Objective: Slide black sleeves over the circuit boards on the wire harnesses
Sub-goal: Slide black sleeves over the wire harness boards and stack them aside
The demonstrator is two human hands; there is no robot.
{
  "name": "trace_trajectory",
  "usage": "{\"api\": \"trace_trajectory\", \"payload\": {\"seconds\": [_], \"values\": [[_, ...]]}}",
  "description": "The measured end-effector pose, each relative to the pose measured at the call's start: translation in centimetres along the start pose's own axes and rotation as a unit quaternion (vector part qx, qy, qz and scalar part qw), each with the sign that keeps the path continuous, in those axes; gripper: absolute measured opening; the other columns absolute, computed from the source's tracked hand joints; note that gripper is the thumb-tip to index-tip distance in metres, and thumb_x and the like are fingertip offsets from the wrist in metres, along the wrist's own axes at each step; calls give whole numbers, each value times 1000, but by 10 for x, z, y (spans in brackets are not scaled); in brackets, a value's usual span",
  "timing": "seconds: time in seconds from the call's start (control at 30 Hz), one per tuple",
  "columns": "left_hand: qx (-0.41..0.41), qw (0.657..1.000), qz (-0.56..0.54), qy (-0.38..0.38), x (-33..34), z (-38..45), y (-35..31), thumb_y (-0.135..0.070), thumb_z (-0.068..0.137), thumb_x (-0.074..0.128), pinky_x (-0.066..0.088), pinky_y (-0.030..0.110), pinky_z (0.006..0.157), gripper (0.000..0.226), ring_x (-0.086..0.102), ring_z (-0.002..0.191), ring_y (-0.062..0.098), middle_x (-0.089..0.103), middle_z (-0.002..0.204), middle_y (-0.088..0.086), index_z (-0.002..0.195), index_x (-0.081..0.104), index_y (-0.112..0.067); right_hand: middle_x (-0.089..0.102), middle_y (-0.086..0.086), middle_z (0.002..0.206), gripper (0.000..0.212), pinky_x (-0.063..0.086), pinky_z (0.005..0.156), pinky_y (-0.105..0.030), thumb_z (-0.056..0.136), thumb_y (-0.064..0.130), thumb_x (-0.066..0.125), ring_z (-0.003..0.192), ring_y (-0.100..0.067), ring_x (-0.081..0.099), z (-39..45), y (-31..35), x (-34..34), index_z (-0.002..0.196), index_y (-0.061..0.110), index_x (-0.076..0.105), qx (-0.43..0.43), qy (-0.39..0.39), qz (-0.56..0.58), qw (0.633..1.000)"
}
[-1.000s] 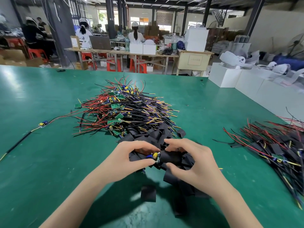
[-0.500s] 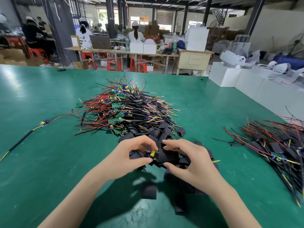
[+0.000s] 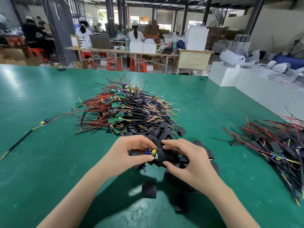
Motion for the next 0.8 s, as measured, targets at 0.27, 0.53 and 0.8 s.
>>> {"api": "trace_trajectory", "payload": {"seconds": [0.27,0.53,0.8], "values": [[33,999,19,-12,1,0,-7,3,75,79,51,19,86,24,71,90,13,72,95,-6,94,72,-11,68,14,101,48,53,79,-16,70,8,80,97,-3,64,-1,-2,-2,114,23,65,24,-12,32,999],[-27,999,-13,46,7,-2,6,-4,77,80,51,20,83,32,70,93,17,73,99,3,104,66,-13,65,12,104,46,52,83,-28,70,10,80,98,-4,61,-1,7,1,114,17,65,-24,-15,-42,999],[-4,999,52,11,0,0,4,-6,75,82,52,19,78,20,70,81,14,74,87,-4,89,70,-15,66,9,102,43,51,82,-26,70,12,79,96,-4,61,-2,11,0,111,15,66,-36,-18,-54,998]]}}
Point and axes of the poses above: each hand's wrist, its own z-axis towards the middle knuckle, its own x-axis out of the palm, y = z × x, the point moved 10 cm from there along z, towards the middle knuckle
